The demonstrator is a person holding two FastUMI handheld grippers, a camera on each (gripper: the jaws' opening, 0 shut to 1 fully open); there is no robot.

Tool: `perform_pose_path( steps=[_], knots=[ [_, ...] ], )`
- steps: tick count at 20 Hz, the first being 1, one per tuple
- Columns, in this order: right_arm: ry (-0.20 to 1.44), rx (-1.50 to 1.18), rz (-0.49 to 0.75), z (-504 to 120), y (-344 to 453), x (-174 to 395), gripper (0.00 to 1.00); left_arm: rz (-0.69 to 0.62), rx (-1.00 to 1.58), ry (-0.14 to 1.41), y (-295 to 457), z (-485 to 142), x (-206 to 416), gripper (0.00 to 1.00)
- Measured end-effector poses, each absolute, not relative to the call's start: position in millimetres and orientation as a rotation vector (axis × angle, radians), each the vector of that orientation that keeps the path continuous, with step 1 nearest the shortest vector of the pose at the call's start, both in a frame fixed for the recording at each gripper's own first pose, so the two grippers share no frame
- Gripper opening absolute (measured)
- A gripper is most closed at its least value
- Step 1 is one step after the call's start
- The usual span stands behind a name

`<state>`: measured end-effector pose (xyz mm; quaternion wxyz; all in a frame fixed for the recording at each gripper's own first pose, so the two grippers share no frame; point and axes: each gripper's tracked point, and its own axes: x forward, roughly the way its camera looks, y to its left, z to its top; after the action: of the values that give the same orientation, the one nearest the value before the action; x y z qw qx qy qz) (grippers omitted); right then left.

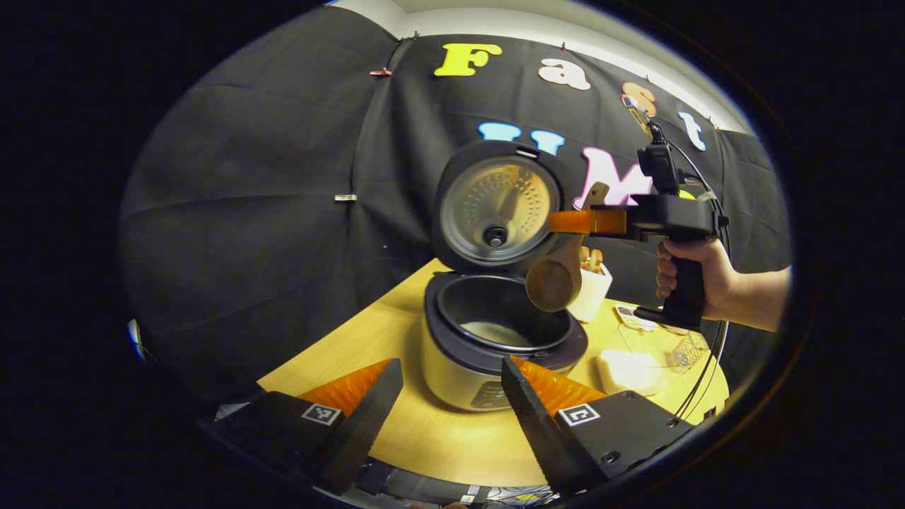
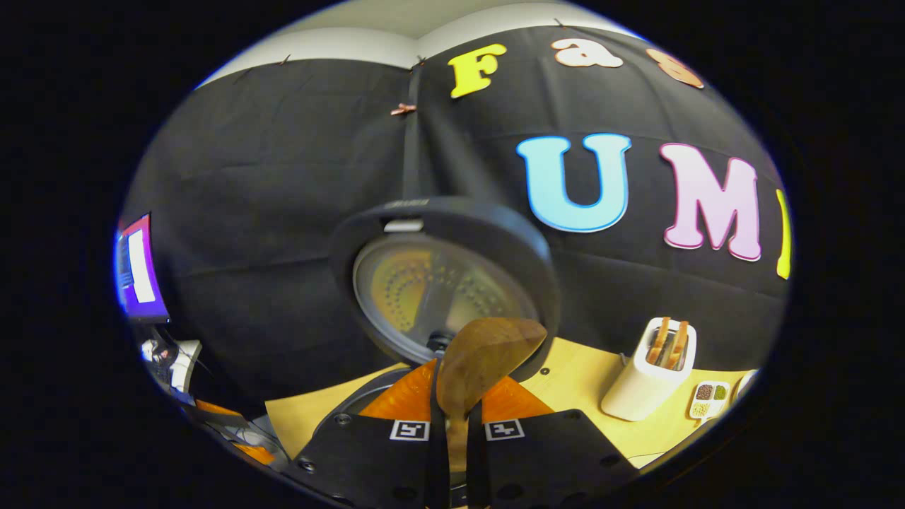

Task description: Close the left gripper, press the button to open the rice cooker; take a wooden spoon from the chopstick holder with the right hand, scoop a spoonful of rice and pour it into the rice cooker, then put the wooden spoon back into the chopstick holder.

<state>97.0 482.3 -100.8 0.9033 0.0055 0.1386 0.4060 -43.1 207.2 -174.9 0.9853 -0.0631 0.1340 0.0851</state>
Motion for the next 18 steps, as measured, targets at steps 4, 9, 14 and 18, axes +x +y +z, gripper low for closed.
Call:
perform_pose_path(
  steps=[4,9,14,18],
  knots=[
    [0.257,0.067,0.708,-71.5,420.0,112.0,0.13,0.063,-0.125,0.239,162.5,-162.0,-25.2,0.96],
    [0.212,0.112,0.513,-43.8,301.8,141.4,0.13,-0.045,-0.071,0.220,109.0,-146.8,-3.3,0.96],
    [0.218,0.196,0.312,-40.6,163.4,169.2,0.13,-0.073,-0.046,0.203,58.9,-132.7,19.9,0.96],
    [0.234,0.239,0.190,-57.8,75.2,181.3,0.13,-0.029,-0.120,0.212,25.5,-128.1,37.2,0.96]
  ],
)
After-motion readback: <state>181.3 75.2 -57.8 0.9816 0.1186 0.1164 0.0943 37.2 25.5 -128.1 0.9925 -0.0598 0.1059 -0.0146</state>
